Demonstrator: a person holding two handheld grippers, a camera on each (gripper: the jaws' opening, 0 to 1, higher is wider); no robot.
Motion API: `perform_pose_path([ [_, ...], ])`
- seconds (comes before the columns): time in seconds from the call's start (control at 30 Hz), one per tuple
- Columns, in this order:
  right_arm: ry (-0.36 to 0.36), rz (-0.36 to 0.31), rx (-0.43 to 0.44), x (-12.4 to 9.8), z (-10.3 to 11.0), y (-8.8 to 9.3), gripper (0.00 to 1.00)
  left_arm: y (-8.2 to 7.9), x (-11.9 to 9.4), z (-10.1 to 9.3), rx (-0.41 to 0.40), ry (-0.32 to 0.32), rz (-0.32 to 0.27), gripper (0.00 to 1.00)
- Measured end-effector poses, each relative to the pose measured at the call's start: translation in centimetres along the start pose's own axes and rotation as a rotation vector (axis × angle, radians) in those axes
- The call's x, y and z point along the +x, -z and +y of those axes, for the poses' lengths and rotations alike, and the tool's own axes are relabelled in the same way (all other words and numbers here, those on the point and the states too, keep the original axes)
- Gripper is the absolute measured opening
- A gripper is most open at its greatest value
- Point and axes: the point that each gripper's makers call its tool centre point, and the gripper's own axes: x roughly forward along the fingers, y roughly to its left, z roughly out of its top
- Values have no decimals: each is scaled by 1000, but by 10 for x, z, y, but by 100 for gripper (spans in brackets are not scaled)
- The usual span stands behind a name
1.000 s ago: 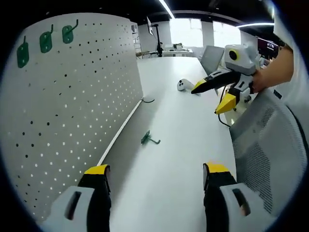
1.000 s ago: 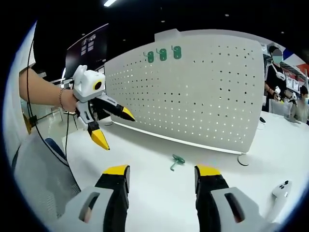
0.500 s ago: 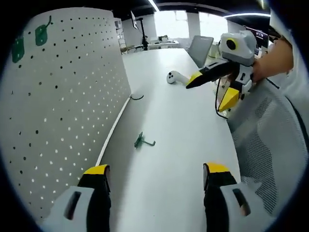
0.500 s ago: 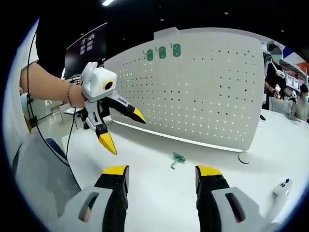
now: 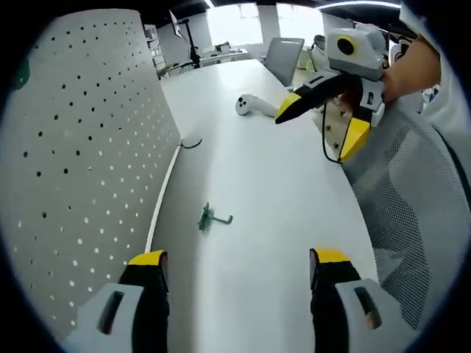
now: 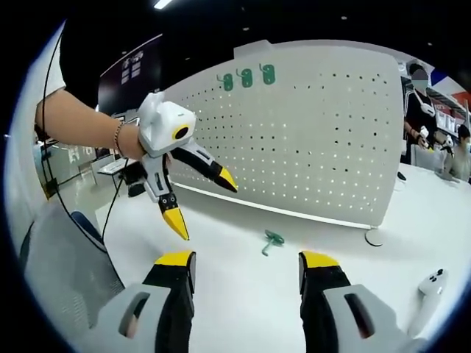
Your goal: Insert the hook assembly into the mounting plate slot until the hook locks in place.
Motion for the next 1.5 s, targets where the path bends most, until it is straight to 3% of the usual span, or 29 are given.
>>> perform_pose_path([
  [0.6, 7, 0, 22, -1, -2, 2, 55, -1, 21, 5, 112, 71, 72, 81],
  [1.5, 13, 10, 35, -1, -4, 4, 54, 0, 71, 16, 253, 173, 168, 80],
])
